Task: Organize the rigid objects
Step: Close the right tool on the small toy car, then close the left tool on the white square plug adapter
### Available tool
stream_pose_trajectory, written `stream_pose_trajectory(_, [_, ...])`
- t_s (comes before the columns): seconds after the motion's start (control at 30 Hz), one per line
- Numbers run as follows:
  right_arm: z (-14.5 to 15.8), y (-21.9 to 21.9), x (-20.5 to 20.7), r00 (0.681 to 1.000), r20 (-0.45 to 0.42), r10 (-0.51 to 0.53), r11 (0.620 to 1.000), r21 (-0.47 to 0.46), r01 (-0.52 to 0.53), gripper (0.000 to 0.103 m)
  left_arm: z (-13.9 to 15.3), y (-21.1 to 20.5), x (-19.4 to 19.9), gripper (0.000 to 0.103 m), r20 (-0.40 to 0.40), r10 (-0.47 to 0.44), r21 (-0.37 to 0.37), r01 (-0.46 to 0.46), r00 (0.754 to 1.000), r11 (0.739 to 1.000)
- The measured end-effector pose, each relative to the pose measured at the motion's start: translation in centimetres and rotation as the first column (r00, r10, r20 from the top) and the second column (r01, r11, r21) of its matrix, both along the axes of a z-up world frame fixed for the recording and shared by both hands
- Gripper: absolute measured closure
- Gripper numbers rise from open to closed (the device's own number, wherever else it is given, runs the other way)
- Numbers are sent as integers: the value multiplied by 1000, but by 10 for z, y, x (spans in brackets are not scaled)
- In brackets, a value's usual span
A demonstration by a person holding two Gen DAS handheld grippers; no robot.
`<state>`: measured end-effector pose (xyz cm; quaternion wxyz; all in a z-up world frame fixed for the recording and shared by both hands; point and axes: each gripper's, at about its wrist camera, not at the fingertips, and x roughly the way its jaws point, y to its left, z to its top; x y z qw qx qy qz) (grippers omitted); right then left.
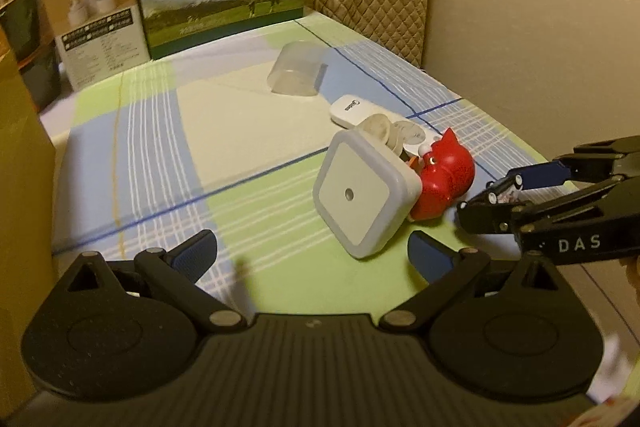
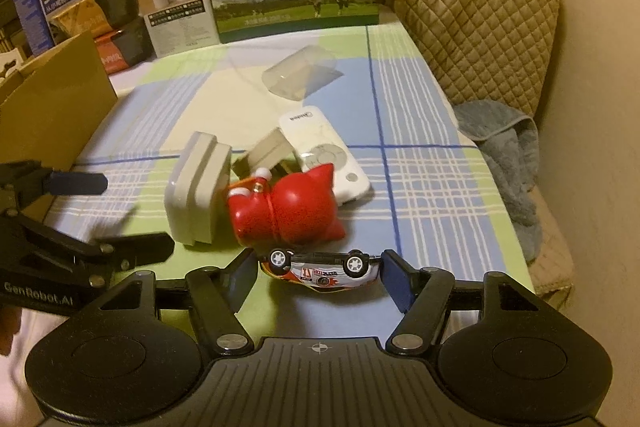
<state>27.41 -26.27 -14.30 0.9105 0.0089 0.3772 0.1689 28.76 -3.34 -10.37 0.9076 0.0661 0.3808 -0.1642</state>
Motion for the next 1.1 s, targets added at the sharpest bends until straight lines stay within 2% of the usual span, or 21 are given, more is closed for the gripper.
stream_pose_trajectory(0.13, [0,-4,1,1000,-7,-13,1000,7,13,39,-2,-3,5,13,0,-25,-4,25,1000,1000])
stream_pose_trajectory(0.3, [2,-8,2,1000,-12,-24,999,23,24,39,-4,-13,9,17,12,-58,-40,58,998,998])
stream_pose_trajectory(0.43, [1,-12,3,999,-22,-41,999,31,42,39,-6,-19,11,27,26,-67,-46,68,997,997])
stream_pose_trajectory(0.57, [0,-17,4,997,-47,-64,996,55,66,39,-7,-16,12,36,28,-58,-22,59,998,998])
stream_pose_trajectory(0.67, [2,-21,4,996,-43,-83,995,57,85,39,-6,-11,12,42,37,-34,23,33,999,999])
stream_pose_trajectory(0.8, [3,-22,4,995,-42,-88,994,59,91,39,-5,-10,12,44,49,-45,31,43,998,999])
stream_pose_trajectory(0.97, [3,-21,5,996,-39,-84,994,63,86,39,-7,-19,10,61,73,-77,47,74,994,996])
stream_pose_trajectory(1.1, [3,-21,5,995,-46,-86,993,75,89,39,-9,-23,11,75,102,-69,72,61,992,996])
